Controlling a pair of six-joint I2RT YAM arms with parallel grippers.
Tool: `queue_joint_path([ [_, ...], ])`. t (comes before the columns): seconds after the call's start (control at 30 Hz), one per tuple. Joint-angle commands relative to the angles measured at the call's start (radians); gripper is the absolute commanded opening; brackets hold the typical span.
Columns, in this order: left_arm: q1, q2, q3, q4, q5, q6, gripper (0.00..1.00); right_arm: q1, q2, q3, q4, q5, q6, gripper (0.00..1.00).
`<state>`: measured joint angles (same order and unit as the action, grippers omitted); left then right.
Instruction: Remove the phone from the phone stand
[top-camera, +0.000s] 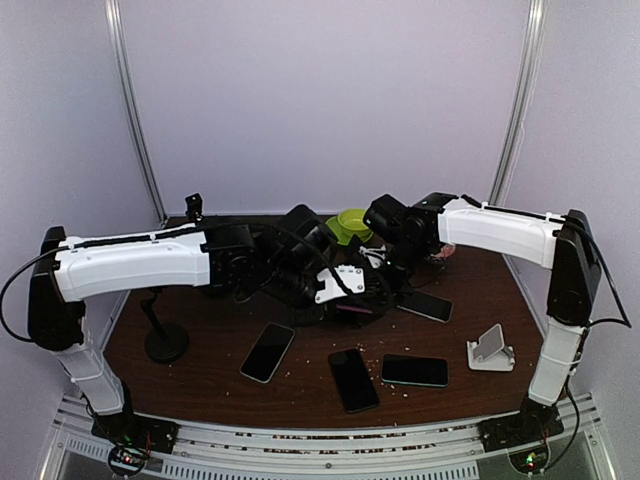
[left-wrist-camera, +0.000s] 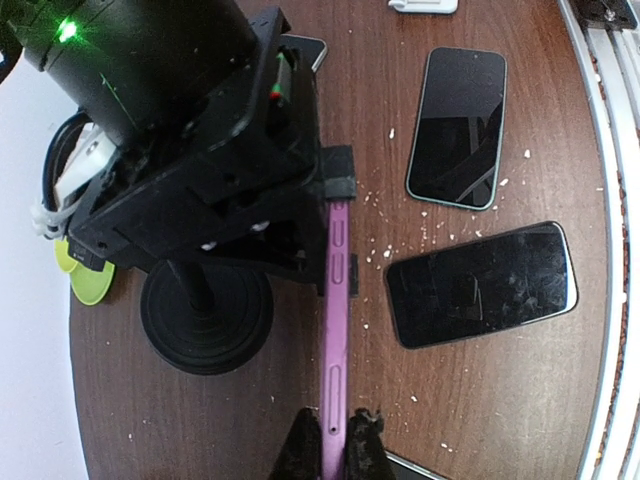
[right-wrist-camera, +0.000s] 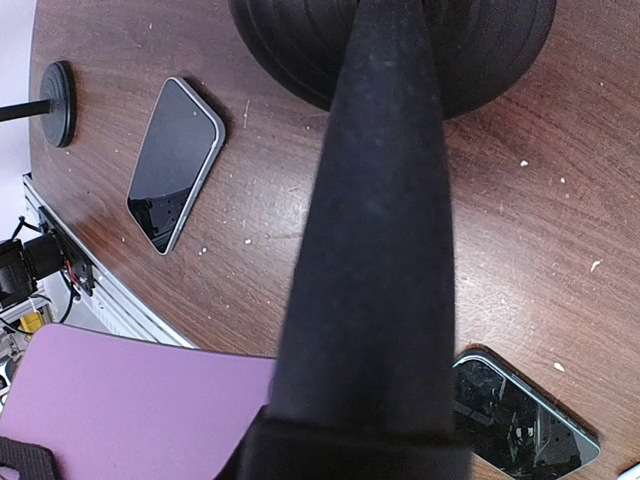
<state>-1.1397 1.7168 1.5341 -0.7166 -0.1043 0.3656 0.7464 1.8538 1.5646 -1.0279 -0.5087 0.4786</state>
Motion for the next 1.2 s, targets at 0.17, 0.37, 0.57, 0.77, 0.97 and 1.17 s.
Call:
queue_joint_path([
  [0.17, 0.057, -0.045, 0.089, 0.147, -0.179, 0.045, 0.00, 0.022, 0.024, -0.014, -0.130, 0.057, -0.034, 0.00],
  [0.37, 0.061, -0.079, 0.033, 0.186, -0.185, 0.025, 0.00, 0.021, 0.016, -0.023, -0.109, 0.021, -0.033, 0.00],
  [0.57, 0.077, -0.122, -0.033, 0.221, -0.181, -0.014, 0.00, 0.021, 0.005, -0.024, -0.098, -0.001, -0.035, 0.00],
  [0.77, 0.095, -0.155, -0.074, 0.247, -0.176, -0.042, 0.00, 0.022, -0.004, -0.033, -0.092, -0.005, -0.041, 0.00],
  [0.97, 0.101, -0.175, -0.098, 0.252, -0.179, -0.060, 0.00, 0.022, -0.012, -0.048, -0.084, -0.004, -0.040, 0.00],
  [1.17, 0.101, -0.181, -0.102, 0.250, -0.182, -0.063, 0.00, 0.022, -0.021, -0.065, -0.075, -0.002, -0.036, 0.00],
])
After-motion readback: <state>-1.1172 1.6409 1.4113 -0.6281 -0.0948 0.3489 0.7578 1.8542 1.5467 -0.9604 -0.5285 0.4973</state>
